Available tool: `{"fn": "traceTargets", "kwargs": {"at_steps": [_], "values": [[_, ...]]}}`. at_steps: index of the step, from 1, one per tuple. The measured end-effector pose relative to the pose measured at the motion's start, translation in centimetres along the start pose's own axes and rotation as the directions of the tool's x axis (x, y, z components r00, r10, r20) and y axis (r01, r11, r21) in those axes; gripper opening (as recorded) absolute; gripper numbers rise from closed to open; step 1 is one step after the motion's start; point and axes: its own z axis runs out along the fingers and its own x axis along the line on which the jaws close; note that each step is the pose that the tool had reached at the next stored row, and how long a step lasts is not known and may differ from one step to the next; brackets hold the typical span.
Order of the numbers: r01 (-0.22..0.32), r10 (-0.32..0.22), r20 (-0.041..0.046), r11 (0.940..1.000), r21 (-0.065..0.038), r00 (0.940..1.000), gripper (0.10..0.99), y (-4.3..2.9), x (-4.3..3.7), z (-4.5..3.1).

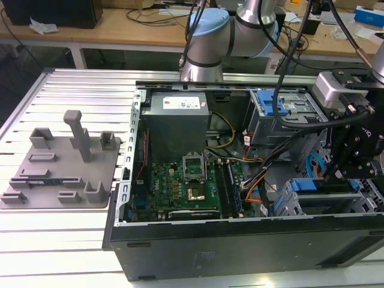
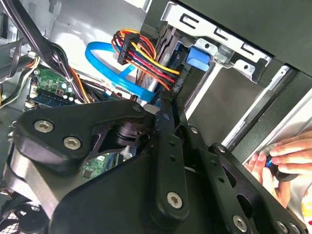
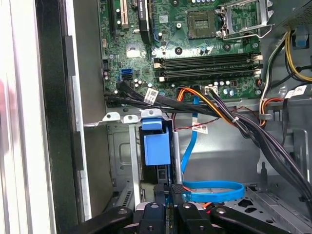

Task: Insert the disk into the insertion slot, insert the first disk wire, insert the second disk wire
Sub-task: 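Insert the second disk wire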

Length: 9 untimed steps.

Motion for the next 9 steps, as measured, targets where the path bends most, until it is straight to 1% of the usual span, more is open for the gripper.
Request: {"fn": "traceTargets", "kwargs": {"at_steps": [5,6,7,9], "values": [[0.0,0.0,-0.0005,1.0,-0.001,1.0,0.161,0.0,0.08,0.13],[0.0,0.0,-0.0011,1.0,-0.001,1.0,0.235,0.0,0.06,-0.11],[0.0,0.0,-0.0015,1.0,-0.001,1.0,0.235,-0.01,0.04,-1.11],[0.0,0.0,-0.0018,1.0,-0.001,1.0,0.235,-0.01,0.03,-1.74]]}}
